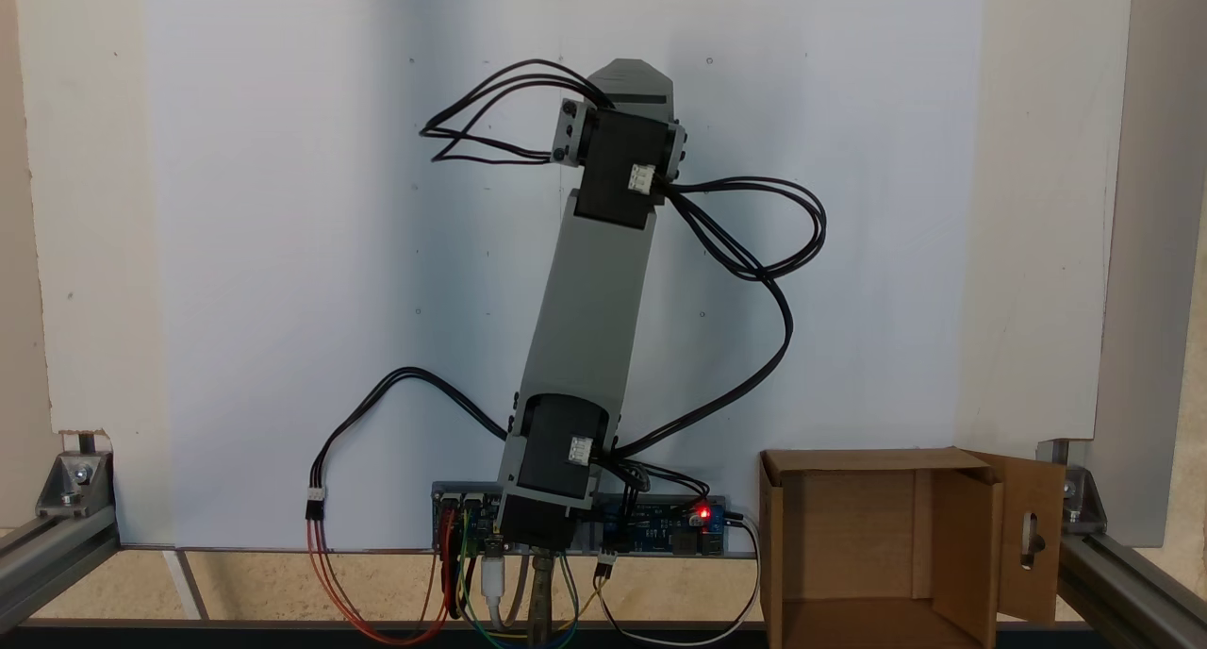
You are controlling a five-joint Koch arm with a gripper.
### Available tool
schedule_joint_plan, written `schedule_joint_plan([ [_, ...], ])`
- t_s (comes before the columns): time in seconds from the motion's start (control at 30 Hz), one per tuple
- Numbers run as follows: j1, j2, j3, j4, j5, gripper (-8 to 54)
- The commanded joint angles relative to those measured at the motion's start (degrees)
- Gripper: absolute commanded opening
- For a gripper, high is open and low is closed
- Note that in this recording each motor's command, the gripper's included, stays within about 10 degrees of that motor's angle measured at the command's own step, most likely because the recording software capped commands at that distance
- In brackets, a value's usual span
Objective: Grasp a green dice and put it in the bin.
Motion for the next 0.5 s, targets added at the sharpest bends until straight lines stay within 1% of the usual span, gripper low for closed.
schedule_joint_plan([
  [0.0,-0.53,0.26,-4.39,-0.62,-3.34,44.1],
  [0.3,-0.44,-1.58,-3.43,-2.46,-3.16,44.0],
  [0.47,-0.35,-2.11,-0.35,-6.06,-3.25,44.0],
])
